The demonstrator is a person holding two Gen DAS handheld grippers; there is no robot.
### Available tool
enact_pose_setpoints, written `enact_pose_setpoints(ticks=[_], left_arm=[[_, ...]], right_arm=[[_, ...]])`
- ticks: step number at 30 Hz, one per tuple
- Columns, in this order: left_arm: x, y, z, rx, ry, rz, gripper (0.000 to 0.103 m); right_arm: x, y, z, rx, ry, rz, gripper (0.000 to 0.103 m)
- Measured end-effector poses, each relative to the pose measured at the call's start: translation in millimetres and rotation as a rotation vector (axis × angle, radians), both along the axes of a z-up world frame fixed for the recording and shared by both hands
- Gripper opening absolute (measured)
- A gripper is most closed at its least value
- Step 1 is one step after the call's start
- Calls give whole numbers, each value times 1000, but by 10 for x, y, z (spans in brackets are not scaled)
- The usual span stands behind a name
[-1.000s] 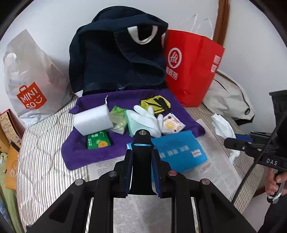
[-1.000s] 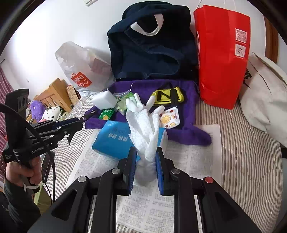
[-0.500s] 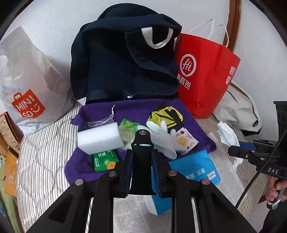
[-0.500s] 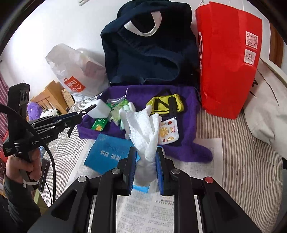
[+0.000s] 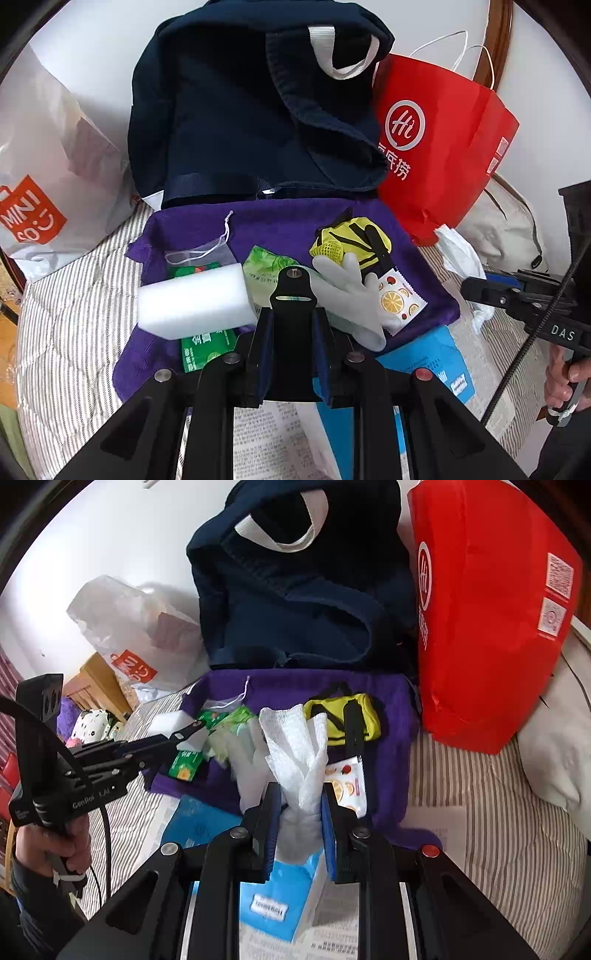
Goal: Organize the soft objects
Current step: 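Carry the black strap toward the purple towel while the right gripper carries the tissue there, then lower the strap onto the towel and open the left gripper while the right gripper releases the tissue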
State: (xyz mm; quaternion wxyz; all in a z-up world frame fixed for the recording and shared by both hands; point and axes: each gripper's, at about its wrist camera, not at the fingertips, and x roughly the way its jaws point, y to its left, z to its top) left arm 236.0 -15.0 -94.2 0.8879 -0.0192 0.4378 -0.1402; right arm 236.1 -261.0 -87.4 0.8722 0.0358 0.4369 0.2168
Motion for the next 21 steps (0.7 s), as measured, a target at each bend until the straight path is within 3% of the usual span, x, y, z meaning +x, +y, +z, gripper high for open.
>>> enact_pose_setpoints(ticks=[21], left_arm=[[465,-60,-275,20,41,-7,21]], right_arm=[[538,224,-376,-33,77,18,21]])
